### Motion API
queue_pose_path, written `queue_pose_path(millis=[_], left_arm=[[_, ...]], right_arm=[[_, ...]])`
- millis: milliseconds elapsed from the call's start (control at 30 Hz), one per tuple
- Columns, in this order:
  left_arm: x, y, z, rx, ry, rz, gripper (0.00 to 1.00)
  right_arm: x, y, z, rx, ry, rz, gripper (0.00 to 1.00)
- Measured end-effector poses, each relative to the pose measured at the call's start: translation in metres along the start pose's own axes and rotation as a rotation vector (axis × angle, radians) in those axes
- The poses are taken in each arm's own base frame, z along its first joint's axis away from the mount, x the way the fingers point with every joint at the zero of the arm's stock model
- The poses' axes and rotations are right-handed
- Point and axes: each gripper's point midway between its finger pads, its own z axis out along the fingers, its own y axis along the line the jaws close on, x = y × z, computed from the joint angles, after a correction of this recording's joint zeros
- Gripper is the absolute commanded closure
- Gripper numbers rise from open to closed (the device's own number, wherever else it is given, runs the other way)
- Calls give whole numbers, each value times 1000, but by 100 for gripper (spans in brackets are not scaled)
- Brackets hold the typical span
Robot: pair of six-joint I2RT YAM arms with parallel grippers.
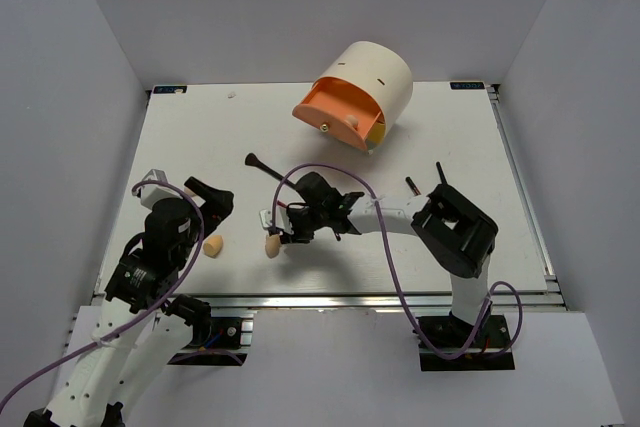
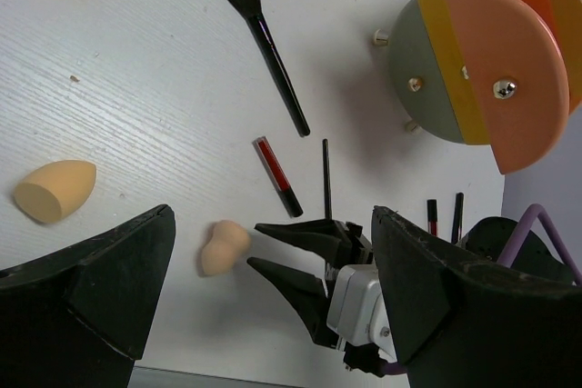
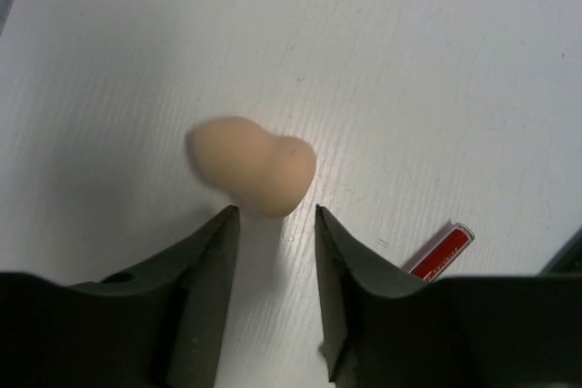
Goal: Organize the makeup
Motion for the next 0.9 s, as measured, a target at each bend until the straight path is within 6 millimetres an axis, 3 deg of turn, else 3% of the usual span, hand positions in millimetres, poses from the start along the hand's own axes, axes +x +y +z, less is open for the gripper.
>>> queue_pose_path(millis=[67,133,367,467,600,733,800,900], left_arm=[[0,0,0,-1,1,-1,2],[1,1,1,-3,2,-4,2],[15,13,9,-36,31,0,2],[16,13,9,-37,33,-3,2],[16,14,9,-41,33,-5,2],[15,20,8,-65,24,-10,2],[10,22,4,-78,7,-14,2],[-9,16,-8,-63,-55,-39,3]], right_arm=[[3,2,3,-6,3,16,67],[7,5,6,-14,11,27,68],[12,9,7,-26,23,58,37],[9,7,8,-16,12,85,29],[-22,-15,8,39,-41,196,26],[-78,-54,15,146,-144,334,25],[-93,-58,21,174,-172,429,25],[-96,-46,38,186,-155,585,25]])
